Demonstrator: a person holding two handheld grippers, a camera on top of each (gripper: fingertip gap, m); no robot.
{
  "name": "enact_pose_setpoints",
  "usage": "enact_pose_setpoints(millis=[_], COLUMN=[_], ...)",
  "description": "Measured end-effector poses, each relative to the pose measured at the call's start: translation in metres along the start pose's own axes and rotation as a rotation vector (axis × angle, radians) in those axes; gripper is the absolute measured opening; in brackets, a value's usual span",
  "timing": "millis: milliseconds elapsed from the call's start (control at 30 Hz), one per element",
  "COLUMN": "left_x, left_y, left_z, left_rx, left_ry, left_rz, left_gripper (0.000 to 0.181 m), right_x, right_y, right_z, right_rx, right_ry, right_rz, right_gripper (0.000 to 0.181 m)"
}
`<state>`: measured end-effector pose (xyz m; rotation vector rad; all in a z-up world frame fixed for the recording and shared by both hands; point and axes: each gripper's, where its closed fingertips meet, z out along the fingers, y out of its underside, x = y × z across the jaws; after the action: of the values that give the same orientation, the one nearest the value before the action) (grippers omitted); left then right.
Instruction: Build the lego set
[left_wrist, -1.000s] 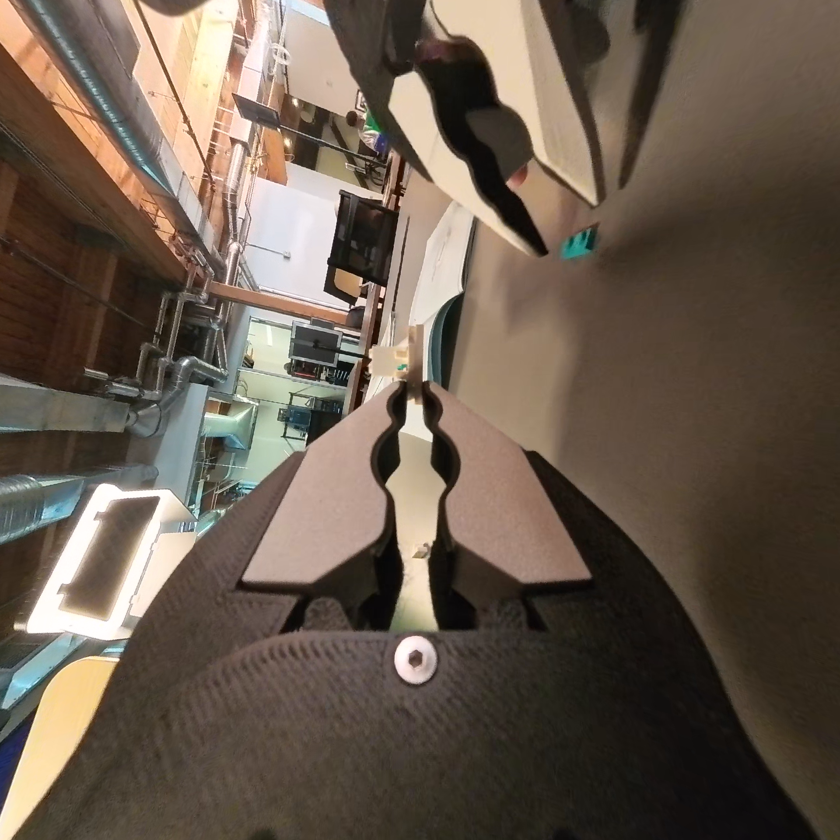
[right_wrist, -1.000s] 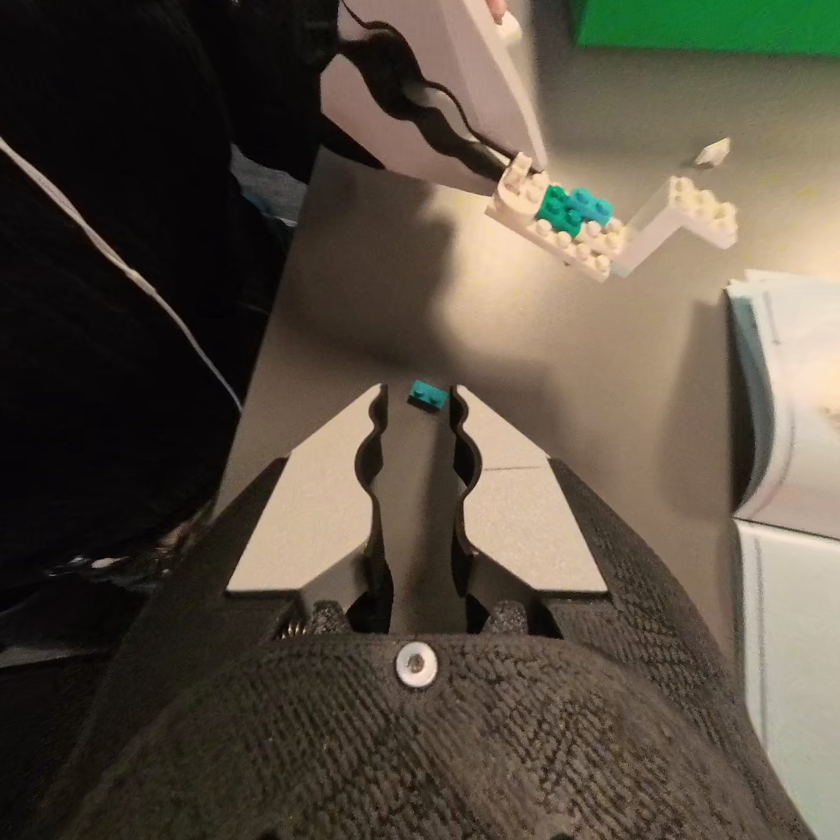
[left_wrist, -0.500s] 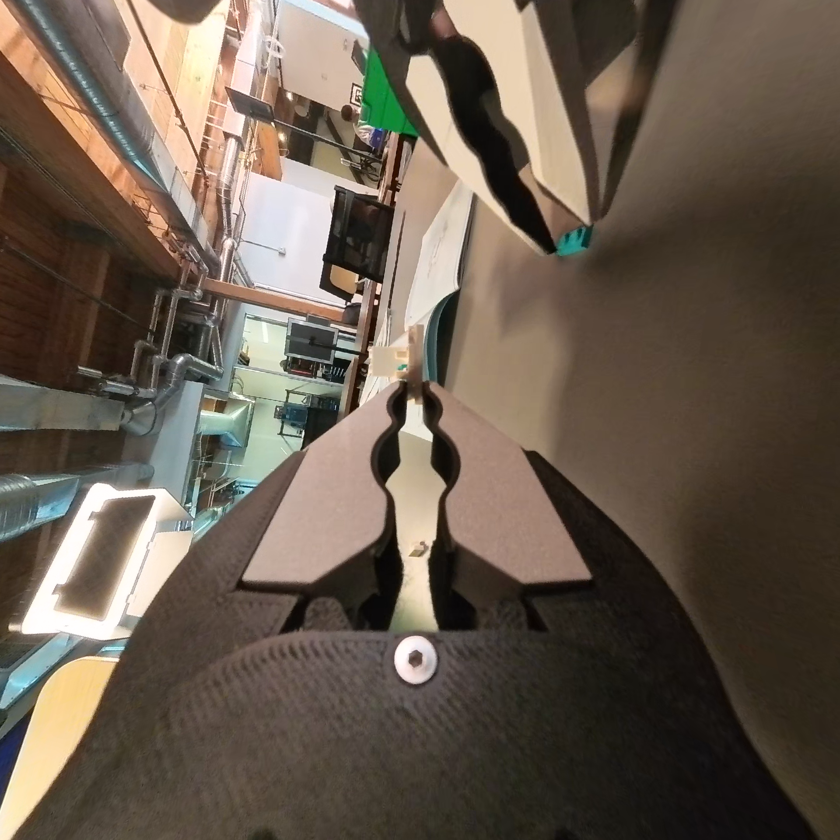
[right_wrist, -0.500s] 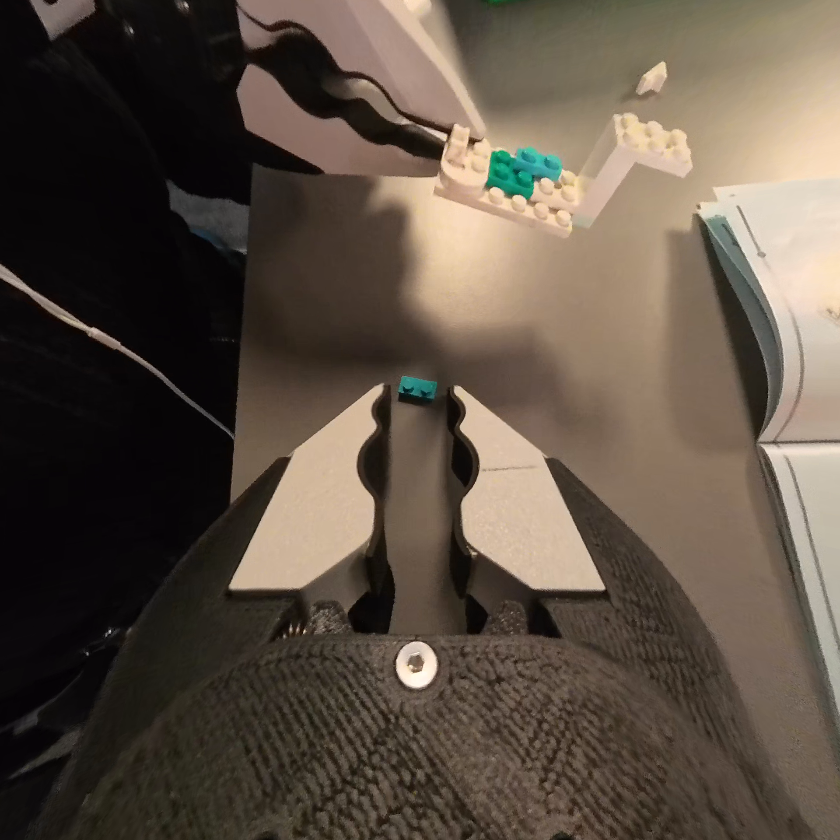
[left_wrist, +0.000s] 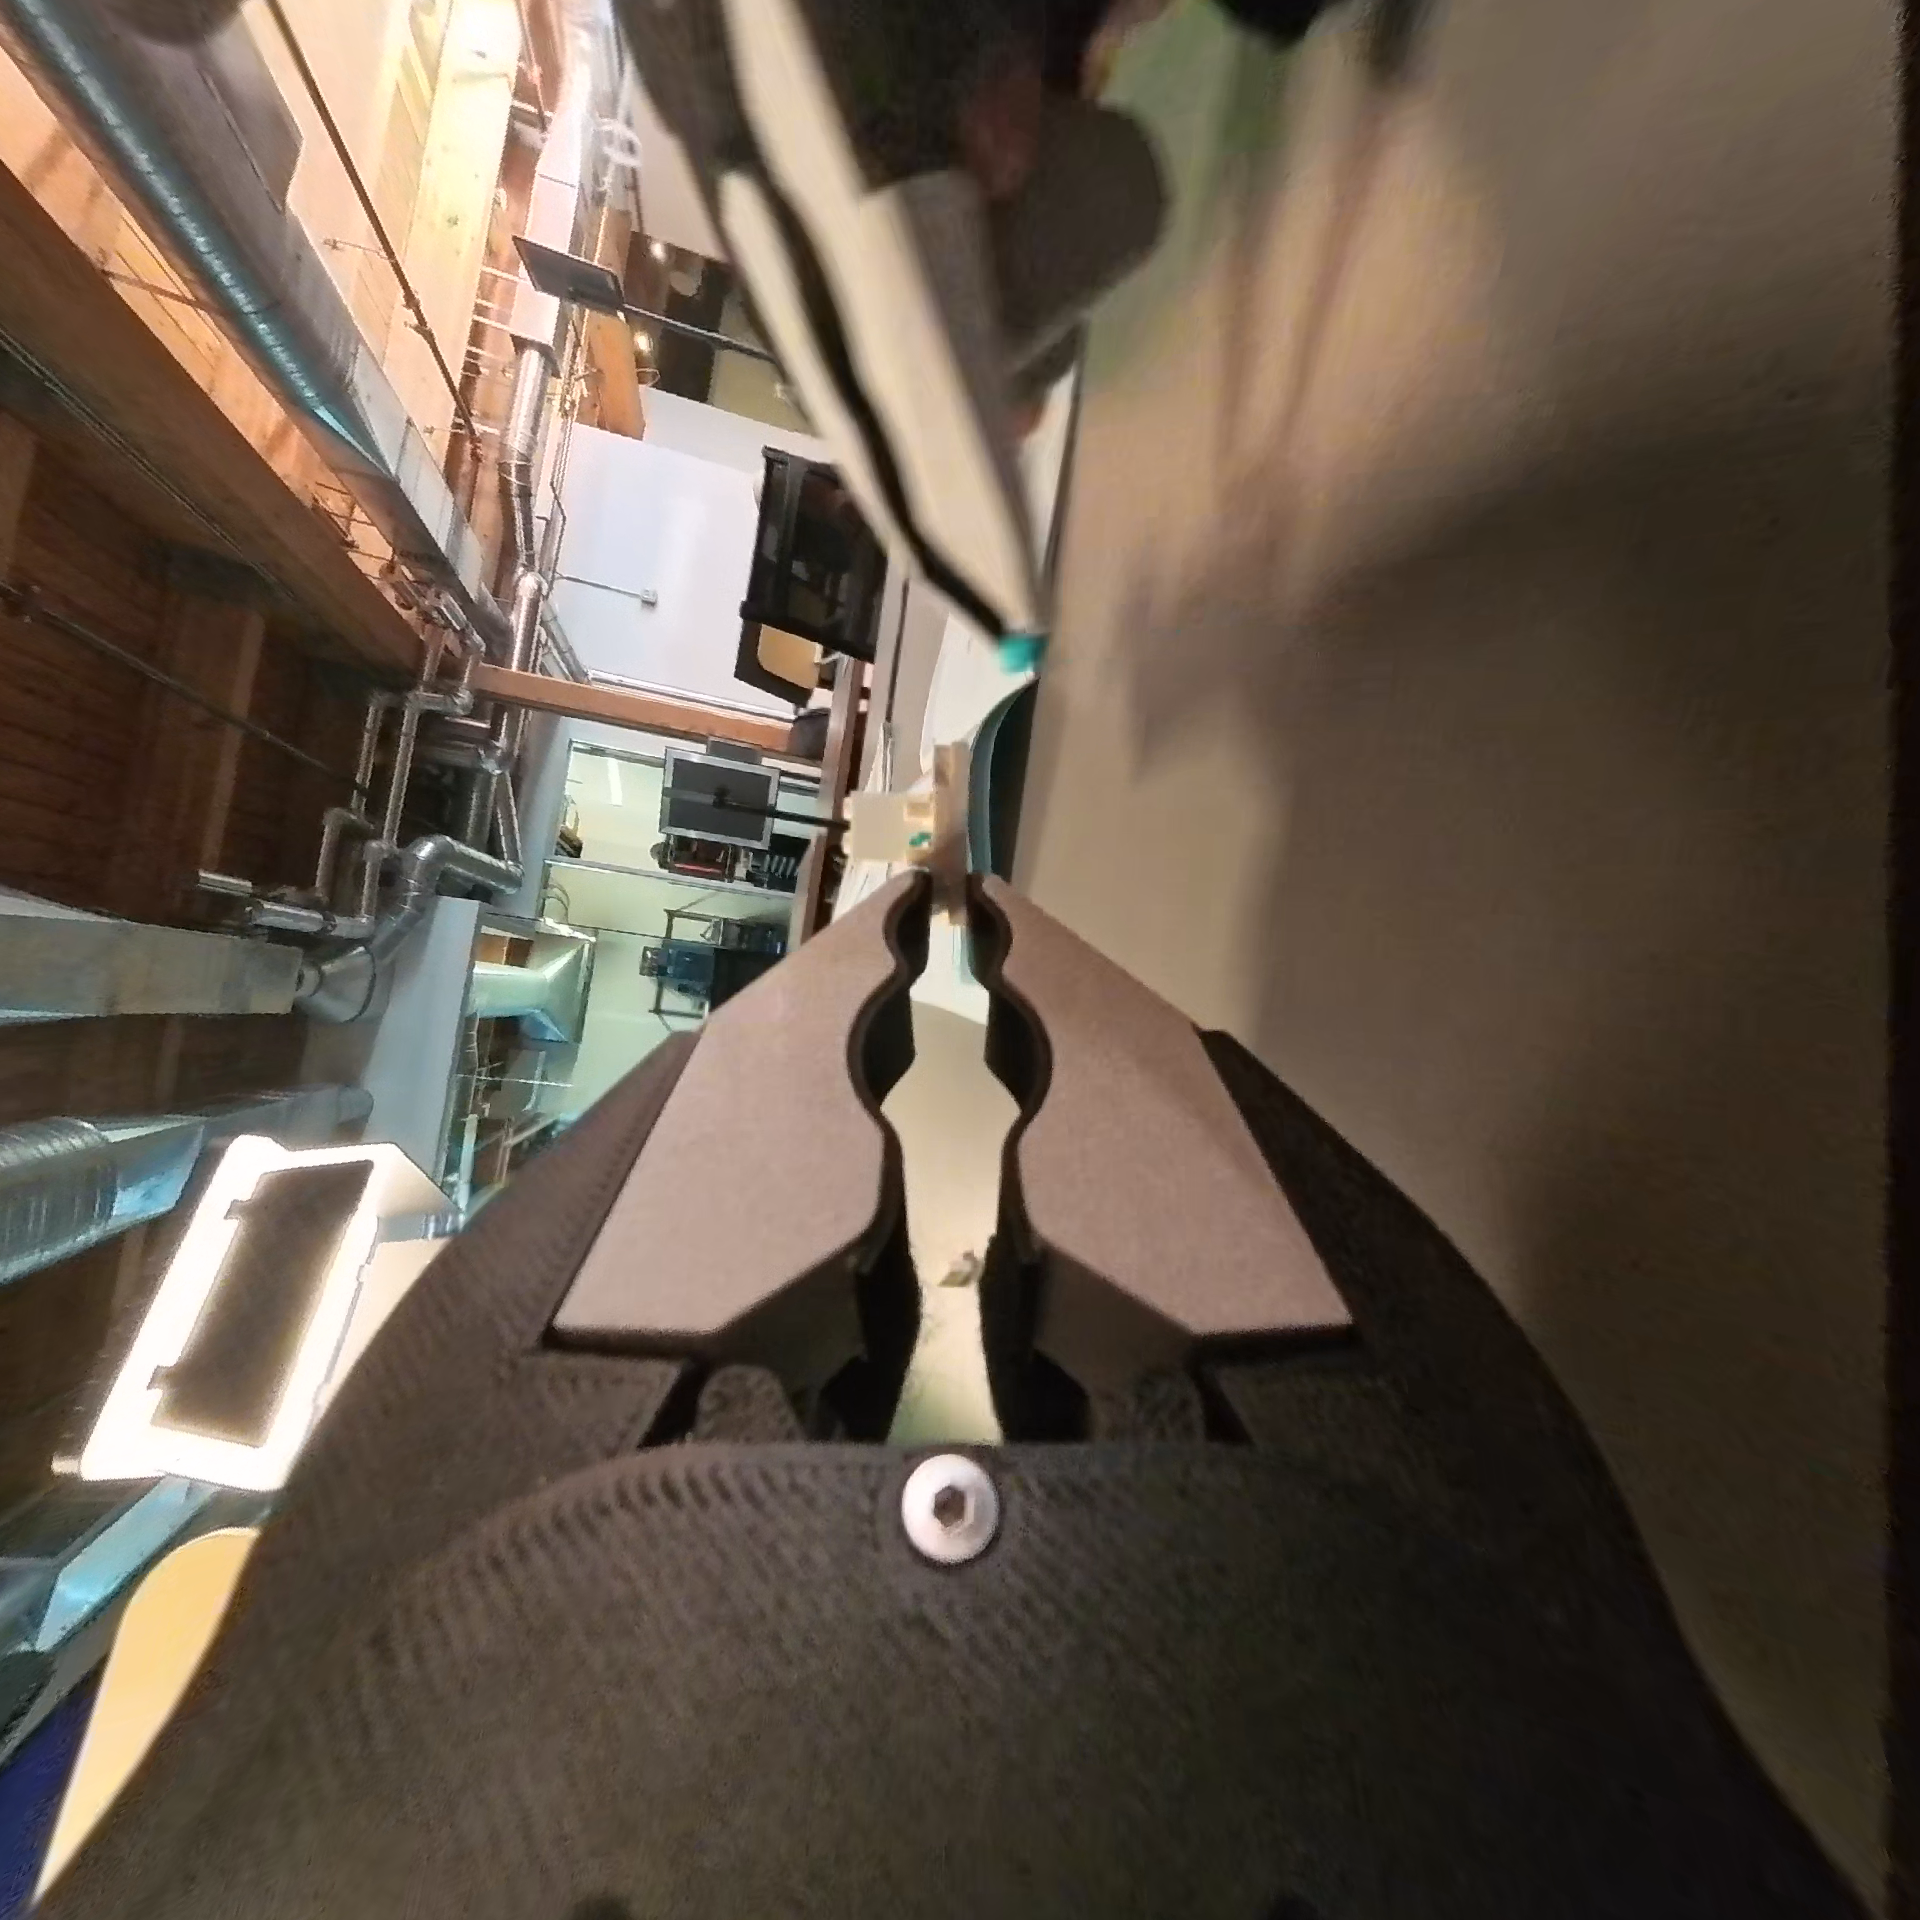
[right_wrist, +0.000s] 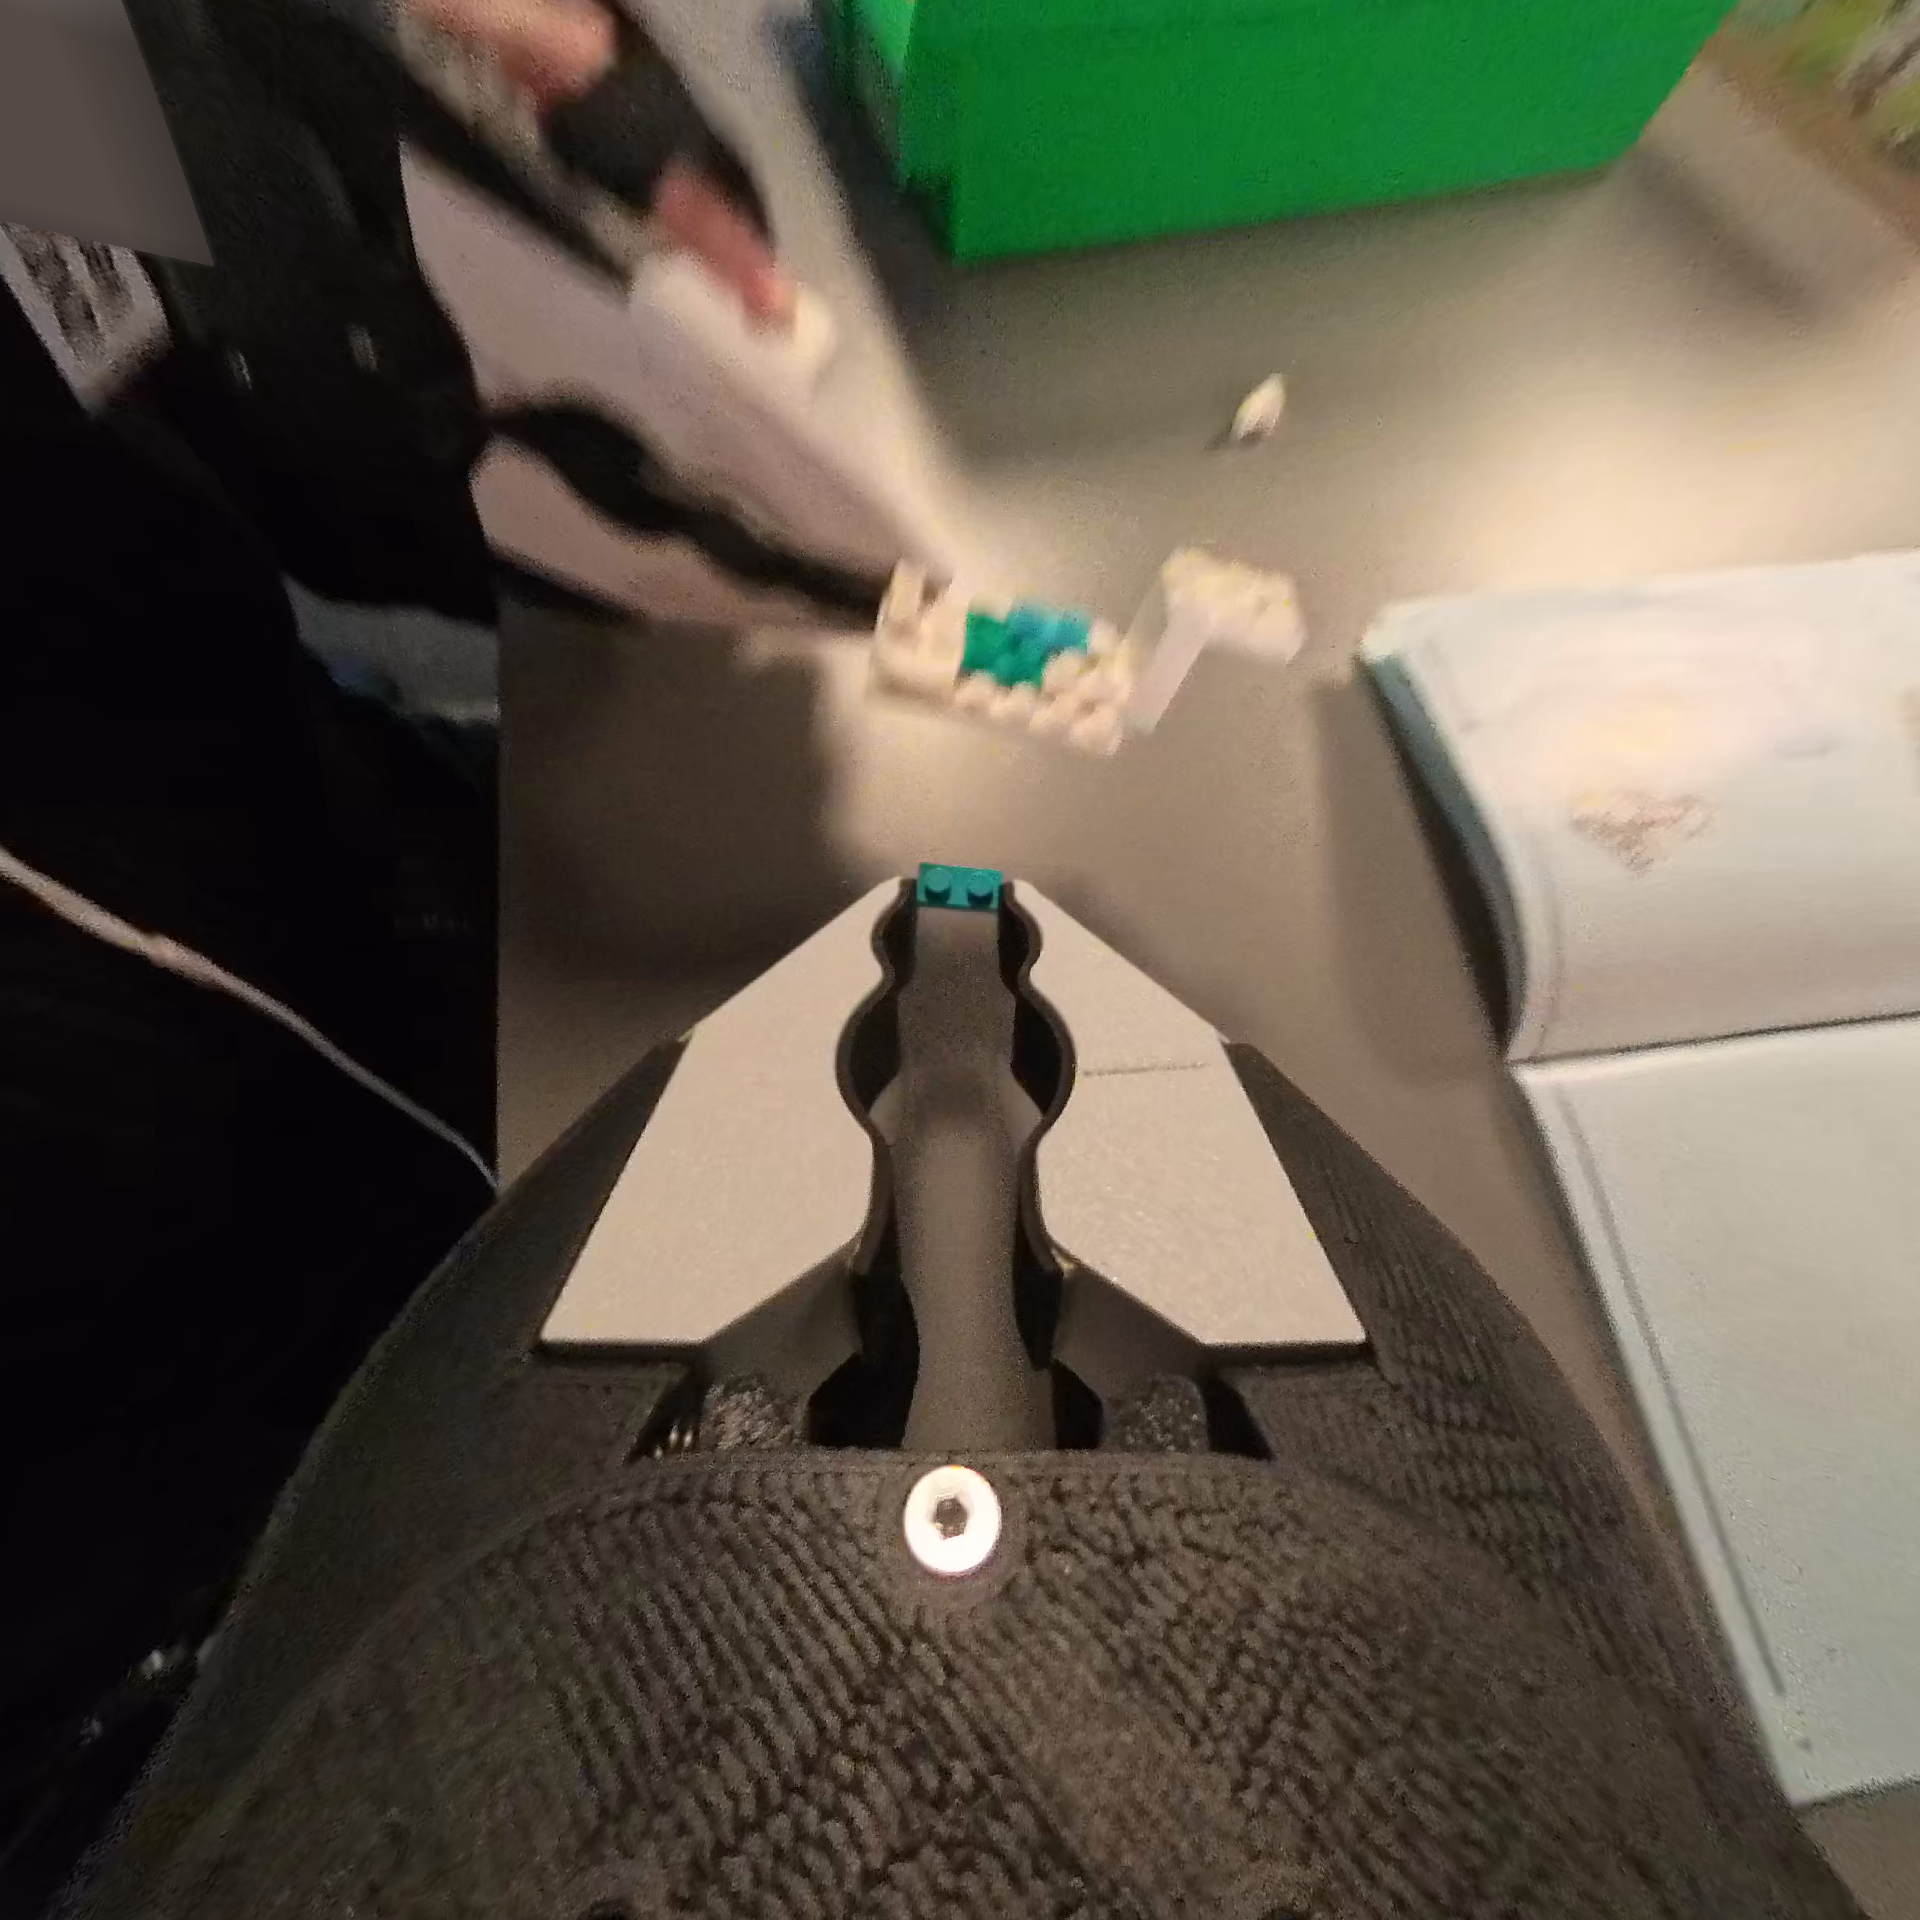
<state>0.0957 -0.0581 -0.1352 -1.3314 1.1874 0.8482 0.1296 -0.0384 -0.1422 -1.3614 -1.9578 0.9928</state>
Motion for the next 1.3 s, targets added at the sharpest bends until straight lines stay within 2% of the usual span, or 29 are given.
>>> enact_pose_setpoints(millis=[100, 233, 667, 1300], left_x=[0.000, -0.003, -0.006, -0.005], left_y=[-0.003, -0.008, -0.014, -0.016], left_z=[-0.001, -0.002, -0.003, -0.001], left_rx=[0.012, 0.033, 0.050, 0.054], left_ry=[-0.007, -0.031, -0.056, -0.058], left_rz=[0.014, 0.021, 0.035, 0.050], left_gripper=[0.005, 0.005, 0.005, 0.005], right_x=[0.008, 0.007, 0.006, 0.006], right_y=[-0.033, -0.045, -0.039, -0.039], right_z=[-0.006, 0.002, 0.008, 0.007], right_rx=[0.060, 0.010, -0.101, -0.088], right_ry=[0.014, 0.008, 0.031, 0.043], right_rz=[0.023, 0.041, 0.049, 0.063], right_gripper=[0.014, 0.014, 0.014, 0.014])
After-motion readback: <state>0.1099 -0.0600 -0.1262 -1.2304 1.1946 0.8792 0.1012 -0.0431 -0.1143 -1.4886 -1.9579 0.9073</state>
